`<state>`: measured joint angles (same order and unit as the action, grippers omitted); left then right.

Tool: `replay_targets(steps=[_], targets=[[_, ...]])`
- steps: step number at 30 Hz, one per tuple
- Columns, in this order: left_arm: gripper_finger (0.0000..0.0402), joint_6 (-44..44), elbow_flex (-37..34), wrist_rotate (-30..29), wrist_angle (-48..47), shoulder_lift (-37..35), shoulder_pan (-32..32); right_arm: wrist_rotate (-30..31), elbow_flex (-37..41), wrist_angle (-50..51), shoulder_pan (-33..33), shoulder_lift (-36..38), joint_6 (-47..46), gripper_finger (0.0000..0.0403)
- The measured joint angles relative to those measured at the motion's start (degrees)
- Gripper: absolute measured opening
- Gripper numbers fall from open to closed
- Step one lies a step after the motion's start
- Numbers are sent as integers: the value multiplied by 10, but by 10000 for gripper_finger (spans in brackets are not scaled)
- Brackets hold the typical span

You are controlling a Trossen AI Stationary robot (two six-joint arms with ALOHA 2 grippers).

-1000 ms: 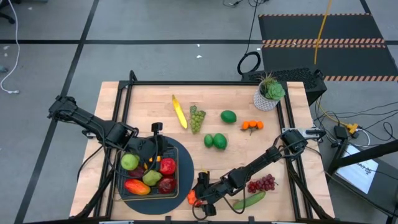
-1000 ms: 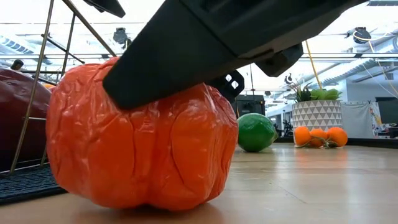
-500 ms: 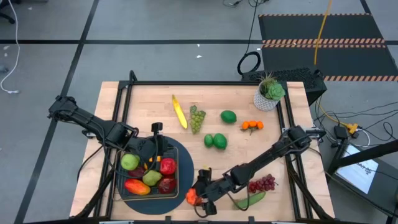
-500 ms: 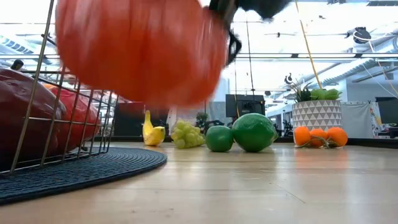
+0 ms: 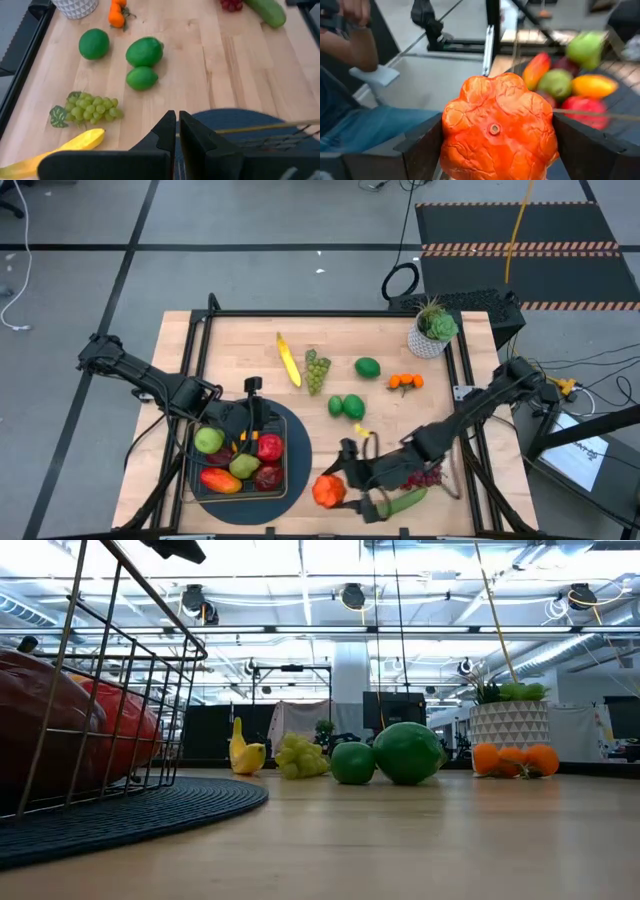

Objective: Build produce basket
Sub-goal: Put the tangerine into the gold wire basket

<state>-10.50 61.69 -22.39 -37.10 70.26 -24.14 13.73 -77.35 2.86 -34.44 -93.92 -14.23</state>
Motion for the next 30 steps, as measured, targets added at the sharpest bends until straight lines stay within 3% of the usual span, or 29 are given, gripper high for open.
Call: replay_targets(steps=[8,16,20,30], targets=[[26,3,0,0,14,0,0,103,103,-61,-19,123,54,330],[26,5,0,0,16,0,0,103,309,-311,-9,220,79,330],[26,38,0,0,60,0,0,105,387,-392,8,255,71,330],[27,148,0,0,203,0,-23,105,430,-404,36,283,32,329]])
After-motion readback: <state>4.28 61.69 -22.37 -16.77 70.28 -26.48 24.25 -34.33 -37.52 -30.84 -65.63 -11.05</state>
